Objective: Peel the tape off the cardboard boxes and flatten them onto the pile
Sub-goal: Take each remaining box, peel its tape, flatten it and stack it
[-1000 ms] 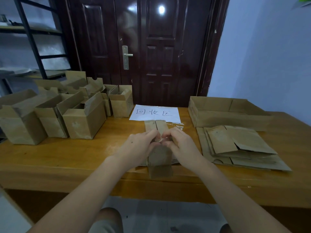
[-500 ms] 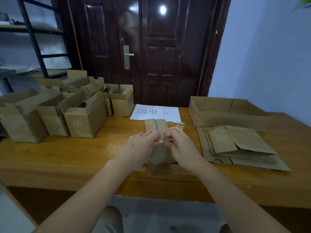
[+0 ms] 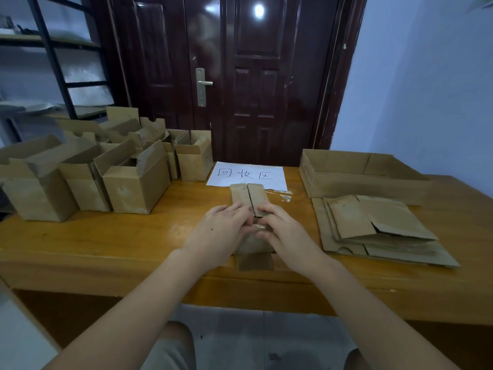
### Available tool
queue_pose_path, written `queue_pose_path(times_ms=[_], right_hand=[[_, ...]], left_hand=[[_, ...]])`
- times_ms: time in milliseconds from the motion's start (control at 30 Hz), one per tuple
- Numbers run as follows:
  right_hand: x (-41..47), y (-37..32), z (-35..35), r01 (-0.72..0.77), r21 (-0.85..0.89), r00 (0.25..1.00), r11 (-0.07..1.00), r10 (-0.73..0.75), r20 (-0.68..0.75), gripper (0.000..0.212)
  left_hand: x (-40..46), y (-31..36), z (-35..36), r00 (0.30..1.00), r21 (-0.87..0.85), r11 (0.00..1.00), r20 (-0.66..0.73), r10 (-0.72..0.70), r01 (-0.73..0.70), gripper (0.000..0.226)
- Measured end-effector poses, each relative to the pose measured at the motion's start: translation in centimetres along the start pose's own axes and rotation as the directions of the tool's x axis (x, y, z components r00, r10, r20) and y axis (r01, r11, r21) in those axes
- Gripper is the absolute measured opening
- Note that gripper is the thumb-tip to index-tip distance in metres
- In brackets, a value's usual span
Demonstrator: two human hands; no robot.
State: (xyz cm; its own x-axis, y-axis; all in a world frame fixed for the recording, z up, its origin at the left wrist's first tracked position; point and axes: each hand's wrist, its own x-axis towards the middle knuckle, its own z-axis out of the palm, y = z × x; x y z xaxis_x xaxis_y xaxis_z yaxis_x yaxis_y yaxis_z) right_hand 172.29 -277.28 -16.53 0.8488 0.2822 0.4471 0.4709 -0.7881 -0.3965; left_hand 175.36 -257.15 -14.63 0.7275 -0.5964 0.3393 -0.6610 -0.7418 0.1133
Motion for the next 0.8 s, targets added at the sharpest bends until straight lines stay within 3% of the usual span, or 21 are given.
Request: queue_pose_path(times_ms=[67,133,300,400,500,567,667,800], right_hand=[[-0.1,0.0,0.1,0.001,-0.023,1.000,1.000,-0.001,0.002,0.032],[-0.1,0.0,0.3,0.017,-0.017,0.999,1.000,-0.018,-0.030,0.023],[0.2,0.2,0.5,0.001,-0.014,0.998,1.000,-0.002,-0.066,0.015],[0.5,0.2,-0.1,0.026,0.014,0.998,1.000,-0.025,-0.064,0.023],[0.7,-0.3,-0.9,0.030,0.059,0.998,0.998,-0.027,-0.052,0.044],[1.2,-0.7,-1.6,0.058,0.005,0.991,0.998,-0.057,-0.124,0.047],[2.1,-0.6,-3.0,0.157,-0.144,0.947,0.977,-0.191,-0.259,0.031],[3.3,-0.5,-4.9,0.228,-0.246,0.900,0.942,-0.301,-0.316,0.032]], left_hand=[[-0.1,0.0,0.2,1.000,0.029,1.000,0.002,0.008,-0.008,0.038],[-0.1,-0.1,0.6,1.000,0.025,1.000,-0.012,0.008,-0.008,0.033],[0.2,0.2,-0.2,0.999,0.072,0.997,0.046,0.012,-0.015,0.052],[0.9,0.1,-1.2,0.998,0.127,0.991,0.052,0.035,-0.041,0.040],[1.5,0.1,-2.3,0.995,0.189,0.978,0.054,0.080,-0.089,0.047],[1.9,0.1,-2.9,0.993,0.244,0.963,0.027,0.113,-0.116,0.040],[3.0,0.2,-3.7,0.991,0.276,0.952,0.001,0.138,-0.132,0.045],[5.0,0.1,-4.8,0.992,0.121,0.991,-0.104,0.065,-0.053,0.044]])
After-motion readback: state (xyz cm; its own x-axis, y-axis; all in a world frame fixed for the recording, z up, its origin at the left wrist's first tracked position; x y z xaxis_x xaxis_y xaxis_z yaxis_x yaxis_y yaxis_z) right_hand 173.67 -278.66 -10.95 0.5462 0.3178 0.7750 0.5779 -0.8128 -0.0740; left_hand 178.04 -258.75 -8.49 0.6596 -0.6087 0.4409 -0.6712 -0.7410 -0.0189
